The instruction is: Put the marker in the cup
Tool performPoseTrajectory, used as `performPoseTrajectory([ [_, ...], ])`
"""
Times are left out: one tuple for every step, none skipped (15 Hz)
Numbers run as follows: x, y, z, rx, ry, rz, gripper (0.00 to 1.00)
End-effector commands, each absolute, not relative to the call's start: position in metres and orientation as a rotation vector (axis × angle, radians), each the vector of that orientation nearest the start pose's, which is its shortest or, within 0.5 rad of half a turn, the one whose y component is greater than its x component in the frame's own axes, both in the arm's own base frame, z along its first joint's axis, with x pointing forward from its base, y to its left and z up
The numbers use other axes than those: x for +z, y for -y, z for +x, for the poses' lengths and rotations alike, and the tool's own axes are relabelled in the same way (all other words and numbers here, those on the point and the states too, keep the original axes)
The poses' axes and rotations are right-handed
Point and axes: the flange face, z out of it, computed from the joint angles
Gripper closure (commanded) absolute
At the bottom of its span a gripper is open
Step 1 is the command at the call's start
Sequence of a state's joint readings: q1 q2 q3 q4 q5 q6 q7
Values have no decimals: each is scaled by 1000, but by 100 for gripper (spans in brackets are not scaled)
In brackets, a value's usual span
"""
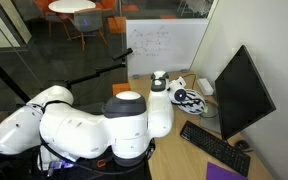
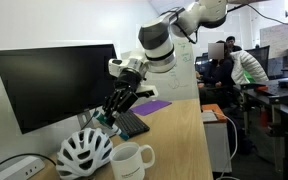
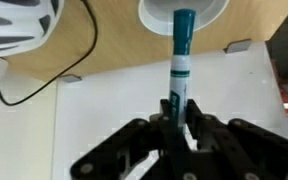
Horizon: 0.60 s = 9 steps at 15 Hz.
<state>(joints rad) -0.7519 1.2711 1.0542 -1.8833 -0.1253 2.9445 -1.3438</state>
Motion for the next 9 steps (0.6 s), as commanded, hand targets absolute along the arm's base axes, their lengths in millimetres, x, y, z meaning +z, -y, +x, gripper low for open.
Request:
performPoseTrajectory([
  [132,-139,645,-1067,1301,-1919,95],
  [128,-140,646,-1064,1298,-1907,95],
  [125,-141,645,-1071,1287,-1900,95],
  [122,-143,646,-1076,1285,-1893,95],
  [119,-143,645,-1081,1282,-1883,95],
  [116,-143,646,-1082,1279,-1882,95],
  [113,-142,646,-1086,1271,-1874,95],
  [109,-142,646,-1079,1258,-1882,95],
  [106,-140,646,-1073,1244,-1887,95],
])
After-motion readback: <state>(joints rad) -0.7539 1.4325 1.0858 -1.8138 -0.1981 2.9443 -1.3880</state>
